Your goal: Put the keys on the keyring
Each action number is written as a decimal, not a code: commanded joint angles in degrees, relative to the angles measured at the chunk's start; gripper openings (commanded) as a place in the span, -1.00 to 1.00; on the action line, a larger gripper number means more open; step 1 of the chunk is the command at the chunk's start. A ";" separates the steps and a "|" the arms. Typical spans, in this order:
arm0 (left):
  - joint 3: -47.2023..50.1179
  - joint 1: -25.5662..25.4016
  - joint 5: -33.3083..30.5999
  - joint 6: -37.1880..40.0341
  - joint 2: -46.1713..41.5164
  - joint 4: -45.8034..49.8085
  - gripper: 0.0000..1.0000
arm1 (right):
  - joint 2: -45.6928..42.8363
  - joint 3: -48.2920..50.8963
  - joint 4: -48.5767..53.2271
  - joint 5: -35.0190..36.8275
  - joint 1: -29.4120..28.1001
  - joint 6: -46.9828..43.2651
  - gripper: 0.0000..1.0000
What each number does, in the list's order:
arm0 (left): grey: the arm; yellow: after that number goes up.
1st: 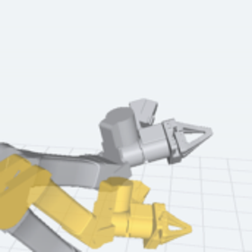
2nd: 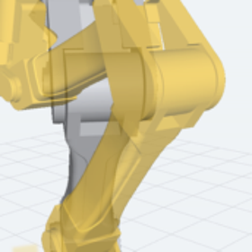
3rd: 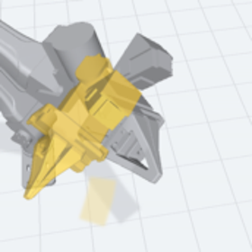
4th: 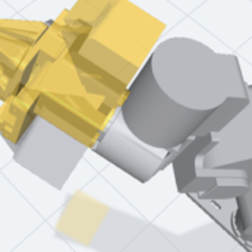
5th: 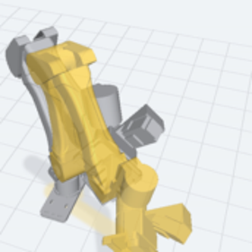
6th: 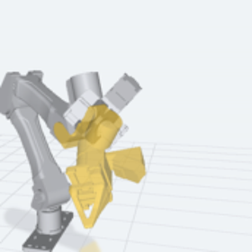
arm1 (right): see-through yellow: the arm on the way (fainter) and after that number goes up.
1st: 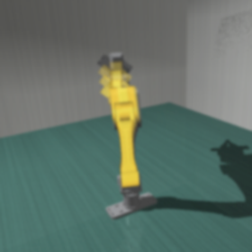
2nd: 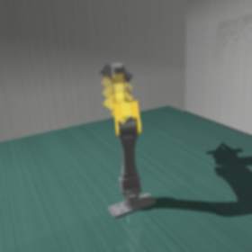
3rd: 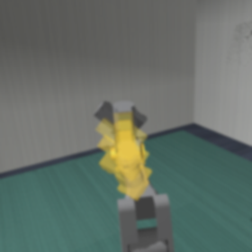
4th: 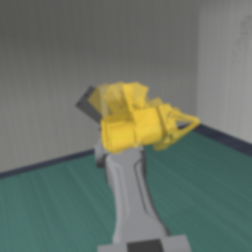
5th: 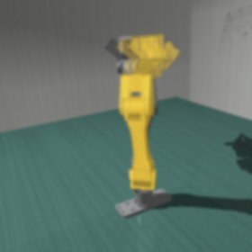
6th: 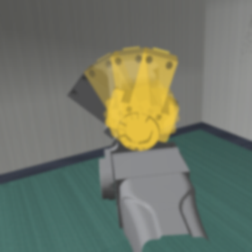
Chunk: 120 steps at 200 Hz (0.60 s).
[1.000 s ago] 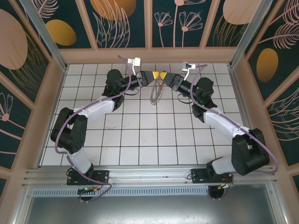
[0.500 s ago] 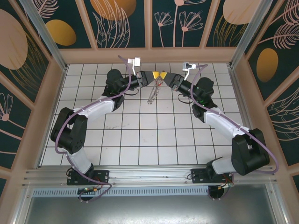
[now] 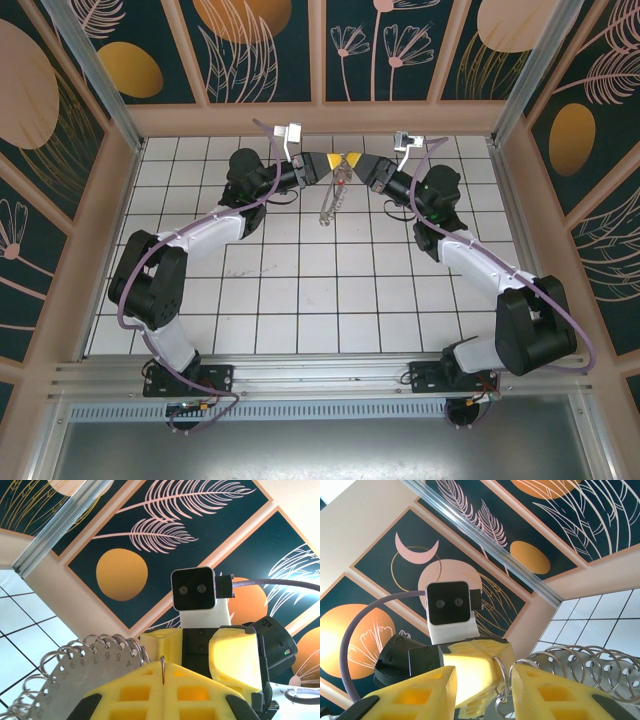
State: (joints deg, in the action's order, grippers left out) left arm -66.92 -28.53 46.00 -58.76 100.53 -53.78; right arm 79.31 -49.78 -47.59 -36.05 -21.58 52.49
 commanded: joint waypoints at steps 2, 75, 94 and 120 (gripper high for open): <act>-0.96 -0.29 0.79 0.83 -2.00 -2.99 -1.00 | 0.54 -0.62 -2.39 -1.29 -0.43 -0.37 -0.33; -0.94 -0.29 0.55 0.75 -2.00 -3.06 -1.00 | 2.07 -1.59 -2.60 -1.92 -1.98 -0.61 -0.51; -0.94 -0.29 0.56 0.72 -1.99 -3.09 -1.00 | 1.86 -1.39 -2.42 -1.92 -2.00 -0.64 -0.63; -0.88 -0.29 0.53 0.57 -1.98 -3.30 -1.00 | 1.56 -1.44 -1.57 -2.08 -1.85 -1.46 -0.93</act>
State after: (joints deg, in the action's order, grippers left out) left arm -66.92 -28.51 46.00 -58.76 100.51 -53.84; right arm 81.17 -49.80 -47.37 -36.40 -23.11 52.53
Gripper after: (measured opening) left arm 0.058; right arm 0.101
